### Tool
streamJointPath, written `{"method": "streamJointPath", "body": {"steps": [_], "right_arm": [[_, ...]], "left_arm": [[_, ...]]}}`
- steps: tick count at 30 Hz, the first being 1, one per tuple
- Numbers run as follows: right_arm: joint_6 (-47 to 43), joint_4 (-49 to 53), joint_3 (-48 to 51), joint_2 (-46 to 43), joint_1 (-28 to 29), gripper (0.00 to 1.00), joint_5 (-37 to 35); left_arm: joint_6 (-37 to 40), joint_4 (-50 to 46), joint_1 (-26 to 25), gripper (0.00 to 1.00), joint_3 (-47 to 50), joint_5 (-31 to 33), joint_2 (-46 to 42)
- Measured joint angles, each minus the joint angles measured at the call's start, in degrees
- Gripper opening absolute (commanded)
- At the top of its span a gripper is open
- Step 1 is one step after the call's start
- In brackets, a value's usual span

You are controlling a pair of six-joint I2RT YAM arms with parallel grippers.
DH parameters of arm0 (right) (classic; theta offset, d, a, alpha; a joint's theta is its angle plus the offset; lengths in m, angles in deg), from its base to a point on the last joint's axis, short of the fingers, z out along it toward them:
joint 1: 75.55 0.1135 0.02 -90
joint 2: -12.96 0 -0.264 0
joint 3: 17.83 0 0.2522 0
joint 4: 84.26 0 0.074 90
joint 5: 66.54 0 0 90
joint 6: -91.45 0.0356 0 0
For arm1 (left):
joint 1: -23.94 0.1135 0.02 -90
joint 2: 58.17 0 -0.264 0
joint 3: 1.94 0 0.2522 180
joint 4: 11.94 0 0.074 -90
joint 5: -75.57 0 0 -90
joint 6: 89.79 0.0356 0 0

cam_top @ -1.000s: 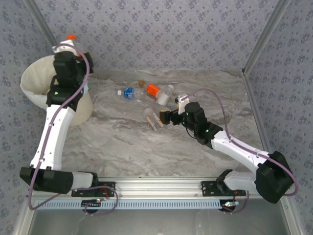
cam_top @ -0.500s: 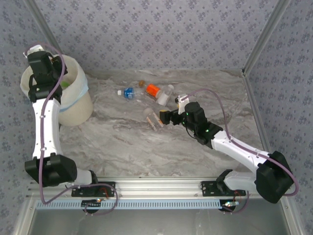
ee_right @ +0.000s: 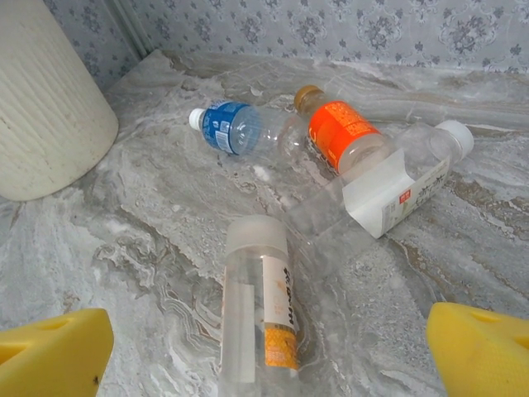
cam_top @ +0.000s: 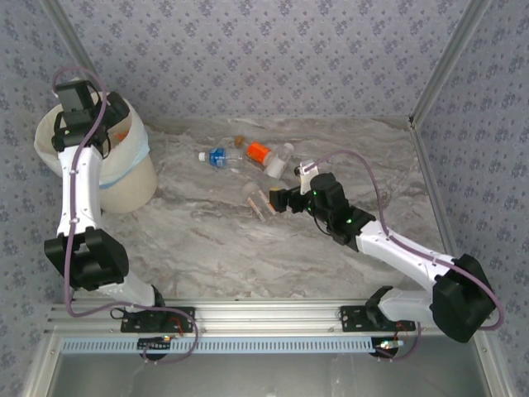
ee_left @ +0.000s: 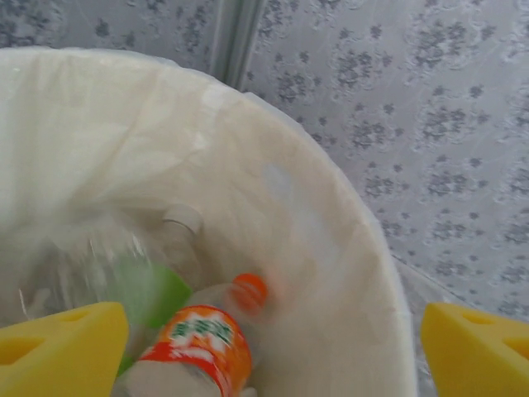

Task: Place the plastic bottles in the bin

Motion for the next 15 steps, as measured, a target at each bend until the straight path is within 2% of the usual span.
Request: {"method": "streamJointPath", "body": {"steps": [6, 15], "right_arm": [[-1.1, 3.8, -1.7, 5.8, 0.0, 1.0, -0.2], [-2.5, 11.8, -9.5, 18.7, 0.5, 0.97, 1.2]], "left_arm": [[-2.3, -0.9, 0.0, 0.99, -0.2, -5.6, -0.1], [-6.5, 0.9, -0.1, 0.99, 1.6, -19.9, -4.3]]}}
